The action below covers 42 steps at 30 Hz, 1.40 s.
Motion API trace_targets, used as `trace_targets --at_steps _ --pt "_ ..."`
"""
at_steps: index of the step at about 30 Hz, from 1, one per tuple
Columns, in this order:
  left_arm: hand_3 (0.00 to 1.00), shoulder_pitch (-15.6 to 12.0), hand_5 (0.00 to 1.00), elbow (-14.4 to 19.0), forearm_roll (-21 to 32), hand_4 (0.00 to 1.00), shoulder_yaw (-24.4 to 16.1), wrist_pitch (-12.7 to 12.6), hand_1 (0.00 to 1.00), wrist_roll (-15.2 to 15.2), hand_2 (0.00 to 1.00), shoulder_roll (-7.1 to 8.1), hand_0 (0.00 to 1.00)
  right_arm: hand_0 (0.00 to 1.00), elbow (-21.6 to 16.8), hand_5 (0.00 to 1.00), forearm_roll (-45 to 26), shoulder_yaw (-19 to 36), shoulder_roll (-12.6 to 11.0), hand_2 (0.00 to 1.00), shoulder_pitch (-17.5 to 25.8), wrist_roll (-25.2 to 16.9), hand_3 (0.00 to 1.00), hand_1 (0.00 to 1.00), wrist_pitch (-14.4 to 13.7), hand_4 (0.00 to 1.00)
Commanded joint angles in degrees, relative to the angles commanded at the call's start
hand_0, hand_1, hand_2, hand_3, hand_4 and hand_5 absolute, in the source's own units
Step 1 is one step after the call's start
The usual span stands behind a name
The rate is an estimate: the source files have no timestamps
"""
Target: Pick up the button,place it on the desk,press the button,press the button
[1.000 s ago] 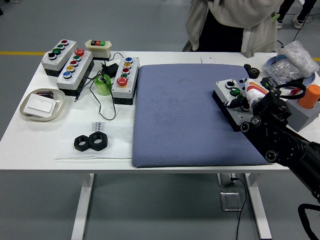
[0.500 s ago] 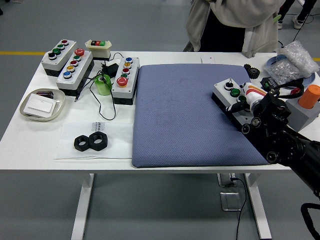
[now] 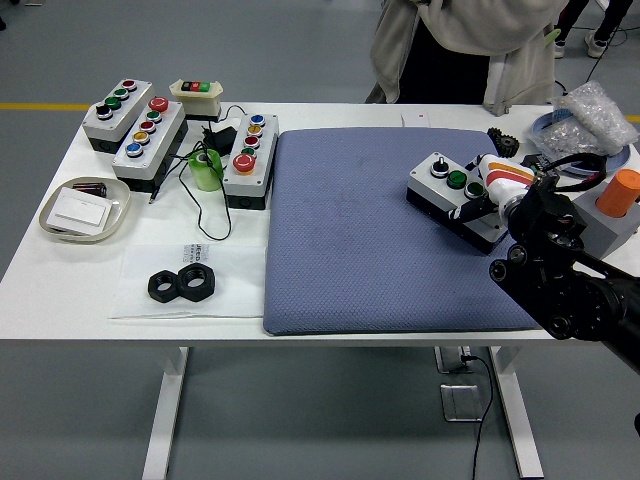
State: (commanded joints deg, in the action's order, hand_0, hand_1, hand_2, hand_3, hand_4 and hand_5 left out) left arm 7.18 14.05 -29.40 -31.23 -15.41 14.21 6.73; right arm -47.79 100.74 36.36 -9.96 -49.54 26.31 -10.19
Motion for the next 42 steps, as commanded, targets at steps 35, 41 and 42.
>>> trace_targets --at_steps 35,41,42 --pt "0.828 -0.45 0.998 -0.25 -2.29 0.757 -1.82 0.06 0.699 0.33 0.806 0.07 0.706 0.626 -10.62 0.107 -3.79 -16.68 -11.34 0.469 -2.18 -33.17 0.612 0.46 1.72 0.8" --pt "0.828 -0.54 0.998 -0.23 -2.2 0.755 -1.73 0.06 0.699 0.31 0.805 0.07 0.704 0.642 -10.32 0.103 -3.7 -17.01 -11.68 0.471 -2.14 -35.33 0.613 0.467 1.66 0.802" --pt "0.828 -0.53 0.998 -0.23 -2.15 0.755 -1.69 0.05 0.699 0.3 0.805 0.07 0.704 0.642 -10.26 0.103 -3.68 -16.96 -11.71 0.471 -2.15 -35.55 0.613 0.467 1.67 0.802"
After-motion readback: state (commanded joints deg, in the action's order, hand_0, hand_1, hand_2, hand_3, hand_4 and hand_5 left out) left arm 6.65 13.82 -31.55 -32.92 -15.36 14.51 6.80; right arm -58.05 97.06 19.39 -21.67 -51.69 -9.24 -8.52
